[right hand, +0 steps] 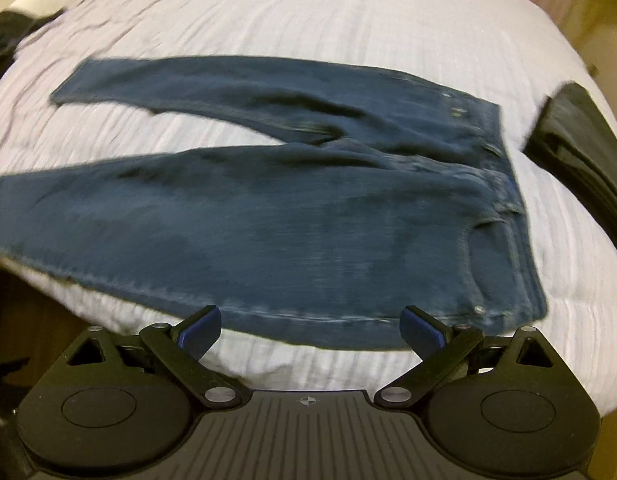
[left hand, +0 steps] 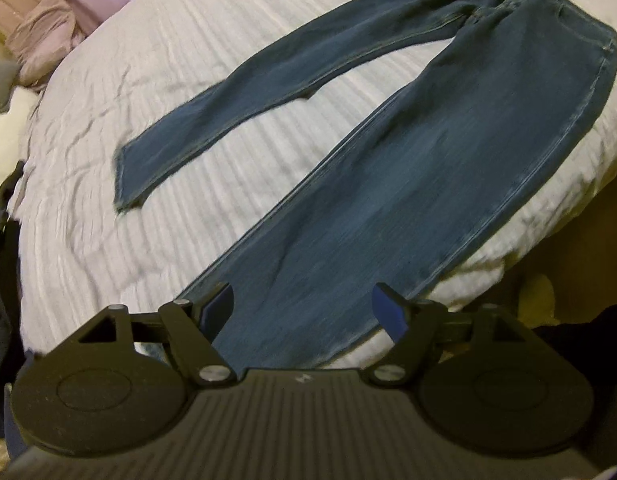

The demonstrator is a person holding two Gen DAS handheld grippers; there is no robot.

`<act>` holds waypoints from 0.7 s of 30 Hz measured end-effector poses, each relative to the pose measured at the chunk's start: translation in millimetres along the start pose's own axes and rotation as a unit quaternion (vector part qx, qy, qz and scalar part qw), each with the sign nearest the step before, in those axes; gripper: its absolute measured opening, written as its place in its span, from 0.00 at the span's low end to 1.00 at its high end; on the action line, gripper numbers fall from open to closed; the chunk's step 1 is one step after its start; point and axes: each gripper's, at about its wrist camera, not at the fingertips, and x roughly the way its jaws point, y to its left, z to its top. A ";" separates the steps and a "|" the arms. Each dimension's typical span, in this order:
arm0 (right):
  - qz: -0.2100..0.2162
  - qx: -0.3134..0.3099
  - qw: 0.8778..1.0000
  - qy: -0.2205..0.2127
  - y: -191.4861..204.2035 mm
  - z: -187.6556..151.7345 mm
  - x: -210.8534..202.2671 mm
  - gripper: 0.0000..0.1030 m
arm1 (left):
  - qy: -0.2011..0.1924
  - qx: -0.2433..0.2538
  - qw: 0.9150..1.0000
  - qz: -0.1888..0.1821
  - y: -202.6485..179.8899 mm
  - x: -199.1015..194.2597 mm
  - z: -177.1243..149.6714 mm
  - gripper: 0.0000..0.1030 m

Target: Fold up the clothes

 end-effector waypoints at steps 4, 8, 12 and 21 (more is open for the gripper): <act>0.011 -0.029 1.000 0.005 22.6 5.1 8.6 0.96 | 0.010 -0.013 1.000 0.008 10.9 -1.9 -15.9 0.72; 0.020 -0.053 0.998 0.007 39.9 11.7 15.3 0.96 | 0.017 -0.029 0.999 0.013 19.5 -4.7 -32.4 0.72; 0.027 -0.074 0.997 0.011 56.6 16.1 20.7 0.96 | 0.023 -0.039 0.999 0.015 25.7 -4.7 -47.9 0.72; 0.026 -0.093 0.995 0.022 75.3 17.4 25.4 0.96 | 0.026 -0.050 0.998 0.019 32.7 1.1 -66.3 0.72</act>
